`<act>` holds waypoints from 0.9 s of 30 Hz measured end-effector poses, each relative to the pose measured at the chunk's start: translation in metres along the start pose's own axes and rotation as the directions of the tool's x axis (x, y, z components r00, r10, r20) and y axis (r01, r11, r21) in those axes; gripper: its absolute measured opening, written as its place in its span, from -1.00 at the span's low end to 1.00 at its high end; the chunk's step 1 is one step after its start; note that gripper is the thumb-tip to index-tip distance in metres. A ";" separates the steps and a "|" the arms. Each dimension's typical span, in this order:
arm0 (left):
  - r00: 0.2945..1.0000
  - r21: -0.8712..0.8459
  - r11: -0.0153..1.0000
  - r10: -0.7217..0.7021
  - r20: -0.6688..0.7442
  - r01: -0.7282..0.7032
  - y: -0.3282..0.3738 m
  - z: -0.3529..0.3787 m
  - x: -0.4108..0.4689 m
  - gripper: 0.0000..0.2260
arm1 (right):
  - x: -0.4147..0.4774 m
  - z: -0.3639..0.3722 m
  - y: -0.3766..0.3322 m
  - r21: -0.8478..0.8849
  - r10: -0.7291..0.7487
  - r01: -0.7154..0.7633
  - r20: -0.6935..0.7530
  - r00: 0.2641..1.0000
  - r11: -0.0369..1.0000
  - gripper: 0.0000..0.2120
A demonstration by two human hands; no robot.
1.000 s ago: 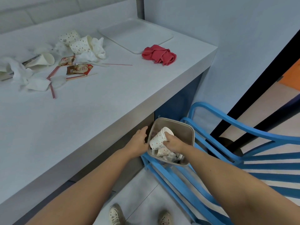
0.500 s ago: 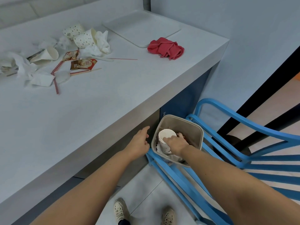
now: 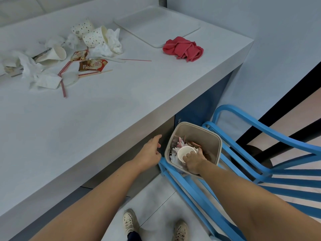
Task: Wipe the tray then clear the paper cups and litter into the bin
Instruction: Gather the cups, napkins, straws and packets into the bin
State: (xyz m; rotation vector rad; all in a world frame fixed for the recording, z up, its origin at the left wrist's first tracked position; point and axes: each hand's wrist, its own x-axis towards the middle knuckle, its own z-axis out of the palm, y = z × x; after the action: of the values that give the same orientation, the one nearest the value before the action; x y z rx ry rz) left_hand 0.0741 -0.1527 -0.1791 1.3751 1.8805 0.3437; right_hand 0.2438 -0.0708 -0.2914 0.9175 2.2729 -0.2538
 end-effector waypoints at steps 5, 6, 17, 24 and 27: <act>1.000 0.009 1.000 0.016 0.006 -0.016 0.001 0.000 0.000 -0.38 | 0.003 0.008 0.006 0.020 -0.031 0.029 0.081 0.996 0.999 -0.64; 1.000 0.015 1.000 0.024 0.003 -0.024 0.001 -0.001 0.000 -0.38 | 0.004 0.003 0.005 0.049 -0.039 0.036 0.059 0.997 0.998 -0.66; 0.964 0.060 0.975 0.221 -0.151 -0.214 0.021 -0.016 0.004 -0.53 | -0.014 -0.090 0.008 0.510 -0.091 0.238 -0.297 0.951 0.826 -0.78; 0.839 -0.013 0.917 0.359 -0.408 -0.399 0.047 -0.049 -0.006 -0.79 | -0.041 -0.165 0.008 0.511 -0.177 0.156 -0.009 0.984 0.845 -0.90; 0.796 0.002 0.909 0.366 -0.482 -0.417 0.049 -0.071 -0.009 -0.83 | -0.057 -0.204 -0.005 0.487 -0.179 0.107 0.104 0.978 0.867 -0.90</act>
State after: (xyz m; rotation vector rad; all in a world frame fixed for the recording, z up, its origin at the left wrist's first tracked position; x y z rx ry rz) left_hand 0.0588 -0.1274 -0.0979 1.7213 1.8965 1.0614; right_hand 0.1673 -0.0236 -0.0997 0.9303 2.1767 -0.9578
